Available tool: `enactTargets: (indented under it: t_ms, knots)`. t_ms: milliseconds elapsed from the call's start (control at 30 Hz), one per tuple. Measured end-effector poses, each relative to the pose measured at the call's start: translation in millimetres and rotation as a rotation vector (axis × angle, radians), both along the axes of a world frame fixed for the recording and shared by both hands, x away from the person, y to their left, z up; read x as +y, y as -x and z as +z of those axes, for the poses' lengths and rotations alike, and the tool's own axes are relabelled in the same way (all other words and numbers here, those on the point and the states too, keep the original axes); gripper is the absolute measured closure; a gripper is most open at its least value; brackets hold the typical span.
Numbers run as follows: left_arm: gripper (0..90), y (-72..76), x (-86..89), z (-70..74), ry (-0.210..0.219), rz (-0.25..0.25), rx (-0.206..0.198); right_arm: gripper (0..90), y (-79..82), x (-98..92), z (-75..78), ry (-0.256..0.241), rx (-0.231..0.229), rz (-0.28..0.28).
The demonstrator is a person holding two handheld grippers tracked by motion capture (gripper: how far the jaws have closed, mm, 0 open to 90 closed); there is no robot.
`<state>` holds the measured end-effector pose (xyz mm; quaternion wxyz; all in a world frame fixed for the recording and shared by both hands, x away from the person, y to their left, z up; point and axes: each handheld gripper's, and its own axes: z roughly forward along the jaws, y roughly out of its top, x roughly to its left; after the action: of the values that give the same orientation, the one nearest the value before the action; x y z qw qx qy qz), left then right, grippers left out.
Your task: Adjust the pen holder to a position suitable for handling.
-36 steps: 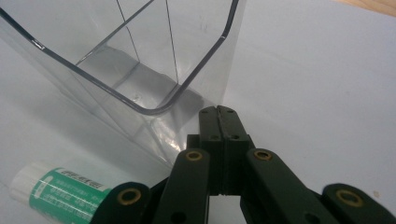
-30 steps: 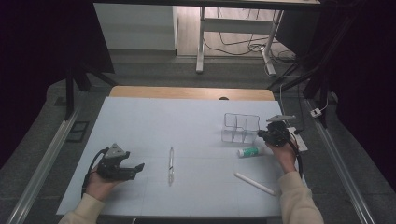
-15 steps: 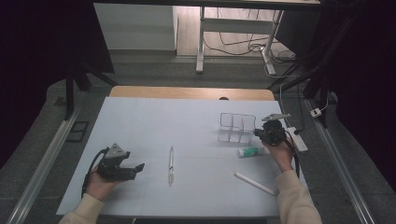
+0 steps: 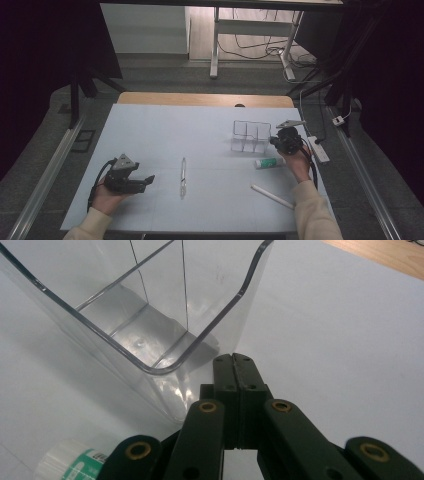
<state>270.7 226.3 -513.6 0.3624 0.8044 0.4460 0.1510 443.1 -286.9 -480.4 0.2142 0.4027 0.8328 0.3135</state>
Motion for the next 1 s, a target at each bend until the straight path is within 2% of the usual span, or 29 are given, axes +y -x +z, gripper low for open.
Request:
enactTargets:
  t_ms: [433,667,1000]
  knots:
    - [22.6,1.8,2.4,2.6,0.006,0.008,-0.006,89.3,-2.5,10.9,0.5,0.018,0.005,0.010]
    - [22.7,2.7,3.5,2.8,0.009,0.004,-0.008,89.3,-8.2,27.3,5.2,0.055,0.025,0.026]
    - [22.7,2.1,4.7,2.3,0.010,0.002,-0.006,89.3,-12.2,46.2,3.9,0.072,0.033,0.057]
